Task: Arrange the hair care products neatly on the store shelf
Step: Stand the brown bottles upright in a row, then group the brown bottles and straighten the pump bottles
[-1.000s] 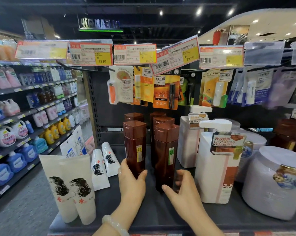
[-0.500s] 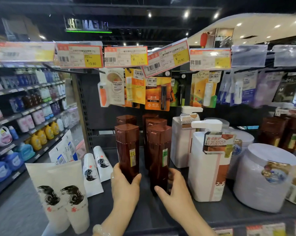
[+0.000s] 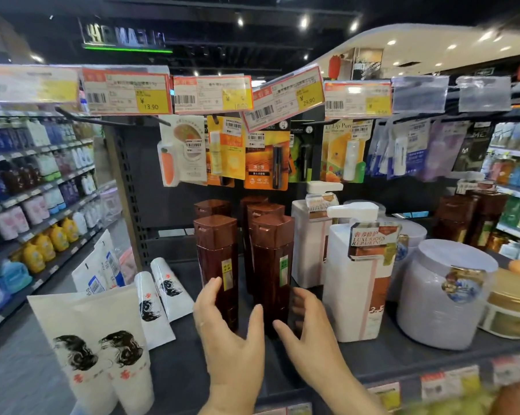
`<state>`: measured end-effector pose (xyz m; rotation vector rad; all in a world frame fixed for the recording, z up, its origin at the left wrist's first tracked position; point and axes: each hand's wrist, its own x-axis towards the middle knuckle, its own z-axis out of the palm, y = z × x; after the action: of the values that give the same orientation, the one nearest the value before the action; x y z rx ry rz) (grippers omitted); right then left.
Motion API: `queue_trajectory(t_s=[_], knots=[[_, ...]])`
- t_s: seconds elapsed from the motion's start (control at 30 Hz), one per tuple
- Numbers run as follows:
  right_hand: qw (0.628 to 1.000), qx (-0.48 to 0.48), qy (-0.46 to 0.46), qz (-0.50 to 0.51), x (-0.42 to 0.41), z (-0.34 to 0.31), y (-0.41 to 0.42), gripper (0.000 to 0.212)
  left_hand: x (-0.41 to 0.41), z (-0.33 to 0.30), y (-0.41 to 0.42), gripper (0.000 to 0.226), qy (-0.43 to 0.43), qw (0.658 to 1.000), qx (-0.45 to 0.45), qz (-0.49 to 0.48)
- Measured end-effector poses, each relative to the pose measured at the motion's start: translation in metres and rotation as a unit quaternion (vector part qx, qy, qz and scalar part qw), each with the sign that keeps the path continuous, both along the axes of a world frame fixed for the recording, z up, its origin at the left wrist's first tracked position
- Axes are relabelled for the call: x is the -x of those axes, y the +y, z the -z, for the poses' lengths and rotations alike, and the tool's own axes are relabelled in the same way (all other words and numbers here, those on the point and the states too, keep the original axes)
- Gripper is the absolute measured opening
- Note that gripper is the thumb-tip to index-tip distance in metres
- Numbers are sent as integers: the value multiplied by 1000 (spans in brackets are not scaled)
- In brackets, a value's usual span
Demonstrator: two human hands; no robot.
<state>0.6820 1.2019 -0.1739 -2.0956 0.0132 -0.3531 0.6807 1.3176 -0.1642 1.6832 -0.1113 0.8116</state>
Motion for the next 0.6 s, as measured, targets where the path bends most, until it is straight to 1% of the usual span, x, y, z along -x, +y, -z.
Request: queue_trajectory(t_s=[0.07,0.13,0.27,0.4,0.5,0.6], knots=[[1000,-4,-14,-3,7,-2,-1,59,5,2,-9,57,-50,997,-29,41],[1000,-1,-28,-6,14,-3,-6,53,6,3,-20,57,-62,994,-38,82],[998,19,-51,27,31,-10,-26,44,7,6,-44,55,-37,989,-20,141],[994,17,-73,75,53,-19,-53,34,13,10,-71,46,-14,980,-18,195],[991,28,-95,94,65,-21,-71,41,24,13,-90,43,-14,971,-31,236],[986,37,-108,119,73,-24,-90,38,32,15,-109,39,-24,967,-41,250]])
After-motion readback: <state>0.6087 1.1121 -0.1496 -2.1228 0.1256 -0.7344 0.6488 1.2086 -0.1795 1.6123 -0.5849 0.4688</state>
